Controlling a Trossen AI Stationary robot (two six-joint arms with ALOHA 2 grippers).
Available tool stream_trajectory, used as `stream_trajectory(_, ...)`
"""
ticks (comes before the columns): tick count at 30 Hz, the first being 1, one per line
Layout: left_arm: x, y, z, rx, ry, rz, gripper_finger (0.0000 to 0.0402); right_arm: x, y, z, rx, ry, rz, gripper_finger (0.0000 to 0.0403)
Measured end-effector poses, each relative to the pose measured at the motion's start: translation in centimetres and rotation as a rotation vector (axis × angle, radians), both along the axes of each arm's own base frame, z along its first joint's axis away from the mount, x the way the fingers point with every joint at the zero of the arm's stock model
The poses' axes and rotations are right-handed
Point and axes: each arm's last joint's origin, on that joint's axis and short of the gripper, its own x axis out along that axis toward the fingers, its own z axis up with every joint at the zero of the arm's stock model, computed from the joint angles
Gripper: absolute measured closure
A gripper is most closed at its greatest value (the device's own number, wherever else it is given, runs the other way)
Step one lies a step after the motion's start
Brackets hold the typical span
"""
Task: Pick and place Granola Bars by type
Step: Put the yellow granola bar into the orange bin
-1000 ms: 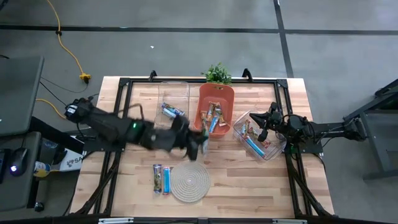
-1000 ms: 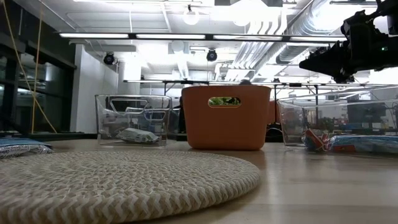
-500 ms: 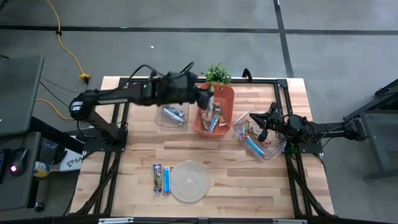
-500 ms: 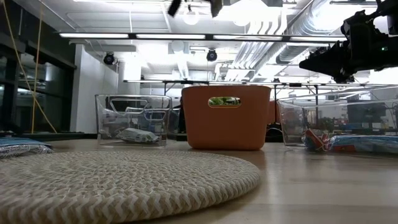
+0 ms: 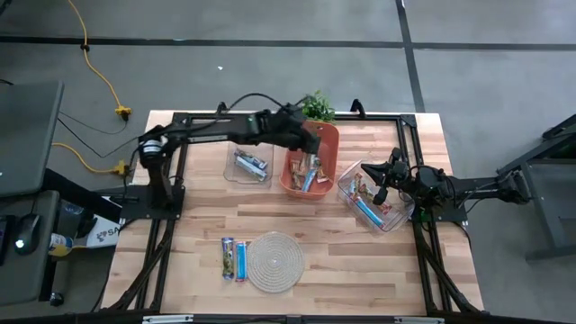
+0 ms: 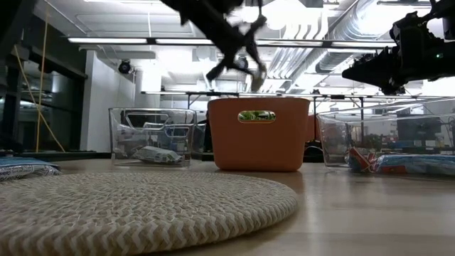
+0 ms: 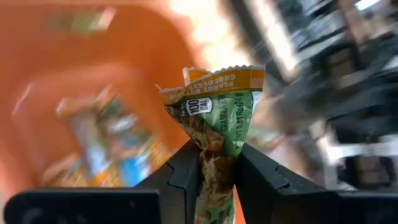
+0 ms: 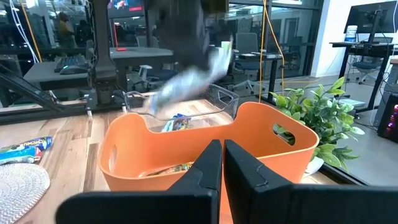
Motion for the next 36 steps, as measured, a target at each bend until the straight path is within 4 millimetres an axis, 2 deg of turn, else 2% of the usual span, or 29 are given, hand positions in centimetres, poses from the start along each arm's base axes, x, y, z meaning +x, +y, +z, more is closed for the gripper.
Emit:
stream_trajectory(3, 0.8, 0.2, -2.4, -0.042, 0.072, 0.002, 0.0316, 0.0, 0.0, 0.0, 0.000, 0.001, 0.001, 0.0402)
stream_trajectory(11, 1.8, 0.5, -6.0, -0.079, 0.194, 0.005, 0.0316, 0.0, 0.0, 0.0, 0.000, 0.000, 0.000, 0.0402)
stream_trajectory(36, 1.8, 0.4, -6.1, -0.093, 0.196, -0.038, 0.0315, 0.0, 0.0, 0.0, 0.000, 0.000, 0.000, 0.0402)
